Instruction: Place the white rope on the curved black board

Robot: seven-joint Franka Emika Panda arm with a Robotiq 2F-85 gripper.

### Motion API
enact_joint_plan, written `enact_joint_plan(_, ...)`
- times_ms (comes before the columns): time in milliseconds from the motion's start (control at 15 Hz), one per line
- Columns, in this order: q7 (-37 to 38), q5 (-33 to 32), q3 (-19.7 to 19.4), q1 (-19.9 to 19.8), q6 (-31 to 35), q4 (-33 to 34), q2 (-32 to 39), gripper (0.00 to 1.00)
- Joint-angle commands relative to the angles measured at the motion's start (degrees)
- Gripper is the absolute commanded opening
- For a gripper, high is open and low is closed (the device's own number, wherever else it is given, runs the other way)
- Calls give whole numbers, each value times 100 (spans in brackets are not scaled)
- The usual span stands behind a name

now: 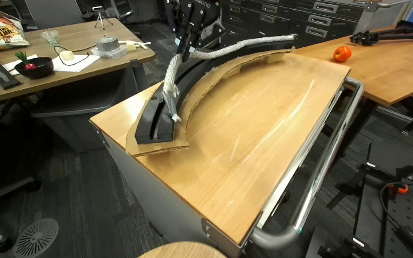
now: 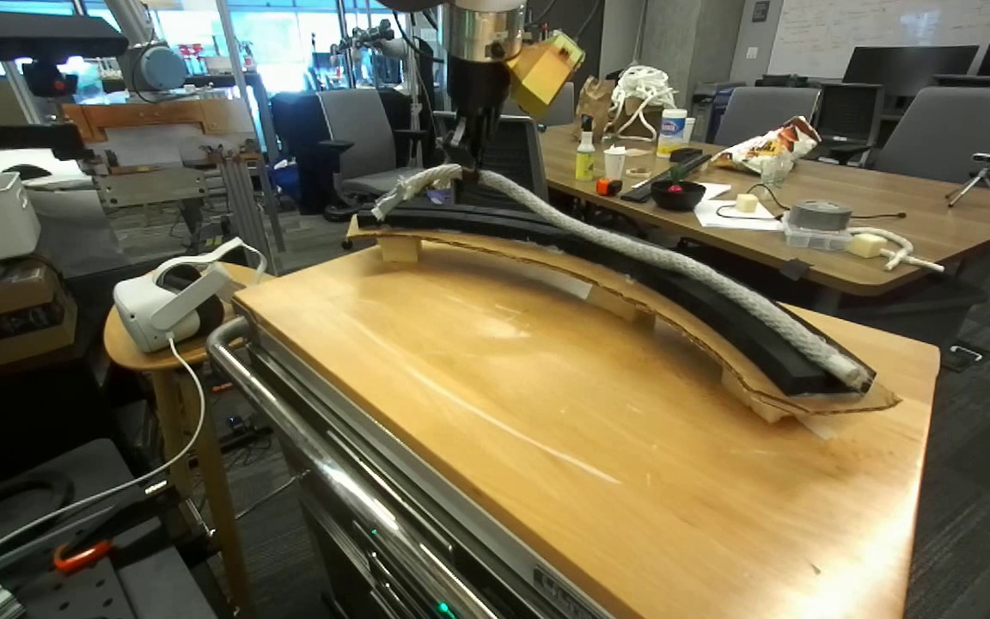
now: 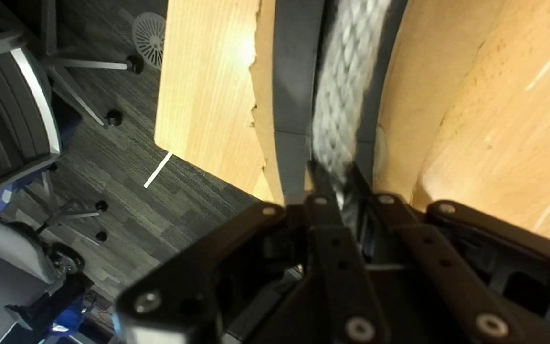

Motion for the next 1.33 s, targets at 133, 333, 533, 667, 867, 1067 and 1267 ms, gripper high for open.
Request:
enact_joint_plan(133, 495, 114, -173, -177, -41, 410, 474, 3)
enact_joint_plan(333, 610, 158, -127, -254, -97, 507, 579, 3)
enact_joint_plan(533, 681, 115, -55, -230, -99, 546, 577, 3)
enact_joint_plan(667, 702, 67, -4, -199, -130, 589, 576, 3)
enact_joint_plan(867, 760, -7, 65, -143, -199, 675, 642, 3)
enact_joint_plan(1067, 882, -23, 115, -103, -286, 797, 788, 3)
enact_joint_plan(1267, 994, -37, 160, -69, -387, 892, 920, 3)
